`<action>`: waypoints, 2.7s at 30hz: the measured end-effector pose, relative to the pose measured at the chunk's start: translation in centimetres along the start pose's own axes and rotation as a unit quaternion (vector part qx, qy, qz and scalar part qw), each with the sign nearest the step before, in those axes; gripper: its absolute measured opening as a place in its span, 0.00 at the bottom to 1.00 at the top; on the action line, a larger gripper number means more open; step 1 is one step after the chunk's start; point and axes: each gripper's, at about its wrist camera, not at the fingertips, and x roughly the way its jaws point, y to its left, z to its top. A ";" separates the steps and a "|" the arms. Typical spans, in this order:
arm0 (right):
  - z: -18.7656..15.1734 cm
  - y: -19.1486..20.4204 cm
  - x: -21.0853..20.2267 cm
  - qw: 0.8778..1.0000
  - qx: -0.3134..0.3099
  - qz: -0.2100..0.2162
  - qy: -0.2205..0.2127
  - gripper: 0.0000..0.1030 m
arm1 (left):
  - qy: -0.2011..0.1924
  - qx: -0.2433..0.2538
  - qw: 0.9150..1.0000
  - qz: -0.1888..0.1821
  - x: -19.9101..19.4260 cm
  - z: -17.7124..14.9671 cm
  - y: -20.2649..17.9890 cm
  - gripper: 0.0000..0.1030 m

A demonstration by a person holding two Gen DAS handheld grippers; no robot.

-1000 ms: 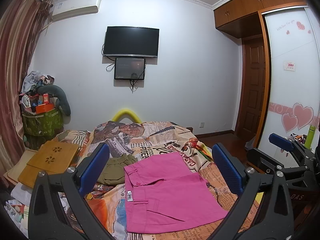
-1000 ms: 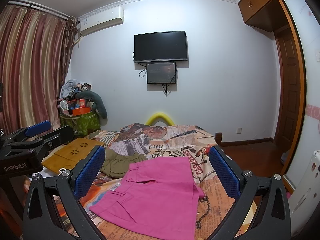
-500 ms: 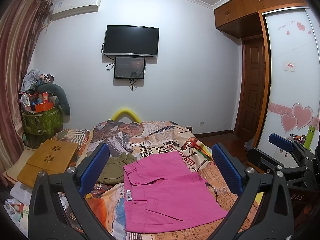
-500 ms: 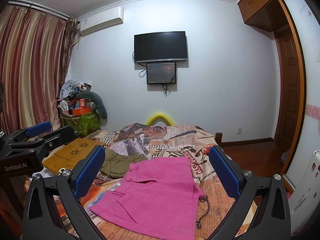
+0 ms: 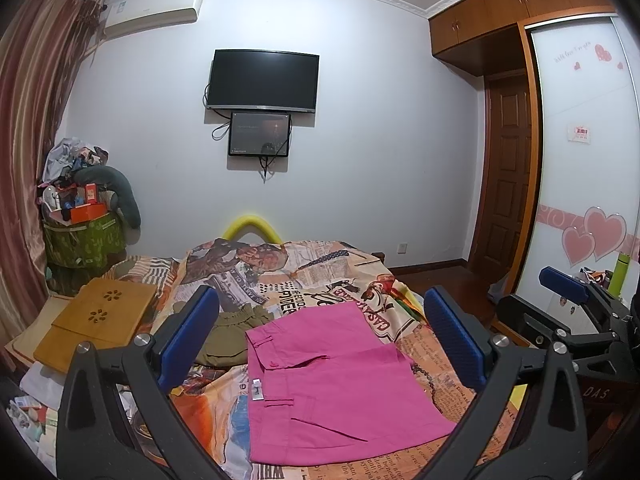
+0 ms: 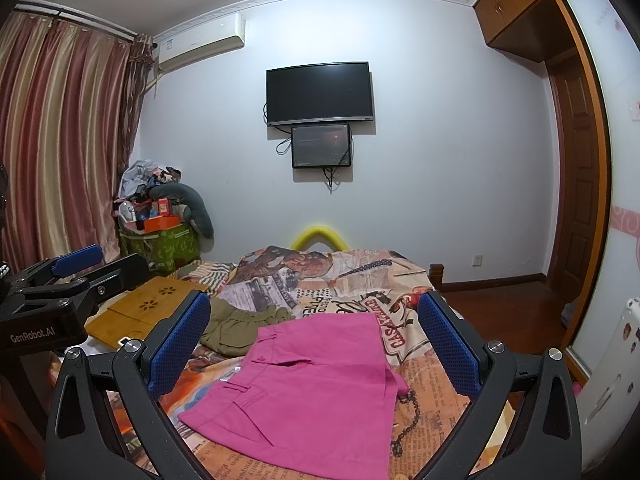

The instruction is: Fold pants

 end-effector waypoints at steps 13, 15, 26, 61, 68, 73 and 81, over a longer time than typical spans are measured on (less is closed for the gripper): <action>0.0 -0.1 -0.1 1.000 0.001 0.000 0.000 1.00 | -0.002 0.004 1.000 0.000 -0.1 0.0 -0.2 1.00; 0.0 -0.1 -0.1 1.000 0.001 0.000 0.000 1.00 | -0.002 0.004 1.000 -0.001 0.0 0.0 -0.2 1.00; 0.0 -0.2 -0.1 1.000 0.002 0.000 0.000 1.00 | -0.001 0.005 1.000 -0.001 -0.1 -0.2 -0.2 1.00; -9.6 -8.6 14.8 0.973 0.042 -0.019 0.226 1.00 | 0.260 -0.030 0.963 0.058 22.5 -9.2 6.2 1.00; -10.5 -10.6 17.9 0.964 0.060 -0.013 0.260 1.00 | 0.316 -0.024 0.945 0.075 26.9 -11.9 8.1 0.90; -11.2 -11.4 19.8 0.958 0.071 0.000 0.278 0.99 | 0.353 0.003 0.932 0.081 29.5 -13.6 8.7 0.82; -12.8 -12.8 22.4 0.948 0.098 0.010 0.301 0.94 | 0.398 0.000 0.916 0.052 32.1 -16.0 9.7 0.77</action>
